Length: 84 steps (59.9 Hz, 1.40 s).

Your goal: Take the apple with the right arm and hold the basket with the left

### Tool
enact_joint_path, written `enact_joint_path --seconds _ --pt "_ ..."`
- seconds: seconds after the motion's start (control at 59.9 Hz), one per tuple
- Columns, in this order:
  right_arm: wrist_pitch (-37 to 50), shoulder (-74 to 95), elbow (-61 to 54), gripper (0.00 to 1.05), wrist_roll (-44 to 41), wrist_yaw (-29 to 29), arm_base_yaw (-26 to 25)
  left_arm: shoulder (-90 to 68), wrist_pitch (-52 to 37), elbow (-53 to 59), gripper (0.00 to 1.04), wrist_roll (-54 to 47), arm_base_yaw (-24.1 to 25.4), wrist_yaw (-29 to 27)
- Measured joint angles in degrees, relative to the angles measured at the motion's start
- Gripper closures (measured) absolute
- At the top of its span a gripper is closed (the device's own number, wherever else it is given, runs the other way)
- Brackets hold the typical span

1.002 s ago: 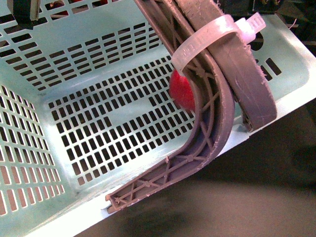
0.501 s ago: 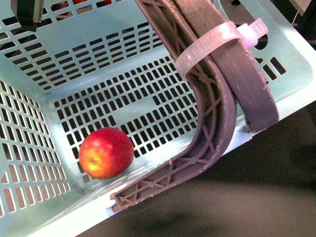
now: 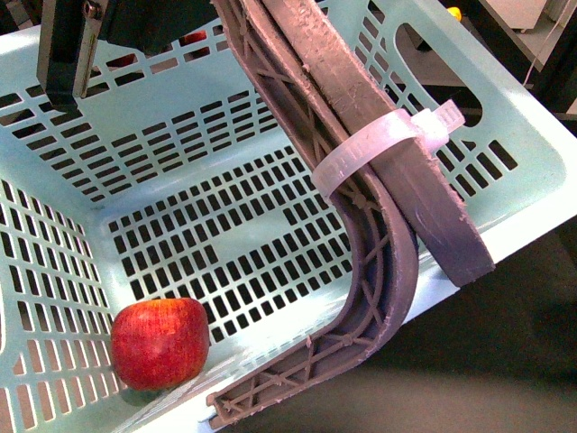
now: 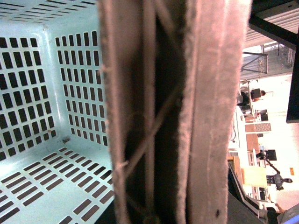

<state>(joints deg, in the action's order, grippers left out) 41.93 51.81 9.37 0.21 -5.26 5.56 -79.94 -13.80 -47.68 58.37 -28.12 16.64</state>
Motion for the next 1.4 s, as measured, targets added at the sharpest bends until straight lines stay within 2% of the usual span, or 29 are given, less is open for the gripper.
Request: enact_joint_path --seconds 0.067,0.117,0.2,0.501,0.651,1.403 --pt "-1.14 -2.58 -1.62 1.03 -0.02 0.76 -0.79 0.0 0.0 0.0 0.89 -0.07 0.0 0.02" --pt "-2.29 -4.79 -2.67 1.03 -0.02 4.46 -3.37 0.0 0.0 0.0 0.89 -0.02 0.0 0.04" --pt "-4.0 -7.87 -3.98 1.03 -0.02 4.83 -5.25 0.0 0.0 0.0 0.89 0.0 0.0 0.04" --pt "-9.68 -16.26 -6.58 1.03 -0.02 5.09 -5.38 0.0 0.0 0.0 0.89 -0.07 0.0 0.02" --pt "-8.92 -17.86 -8.37 1.03 -0.02 5.14 -5.38 0.0 0.0 0.0 0.89 -0.07 0.0 0.0" --pt "-27.78 -37.66 -8.37 1.03 -0.02 5.25 -5.38 0.0 0.0 0.0 0.89 -0.04 0.0 0.0"
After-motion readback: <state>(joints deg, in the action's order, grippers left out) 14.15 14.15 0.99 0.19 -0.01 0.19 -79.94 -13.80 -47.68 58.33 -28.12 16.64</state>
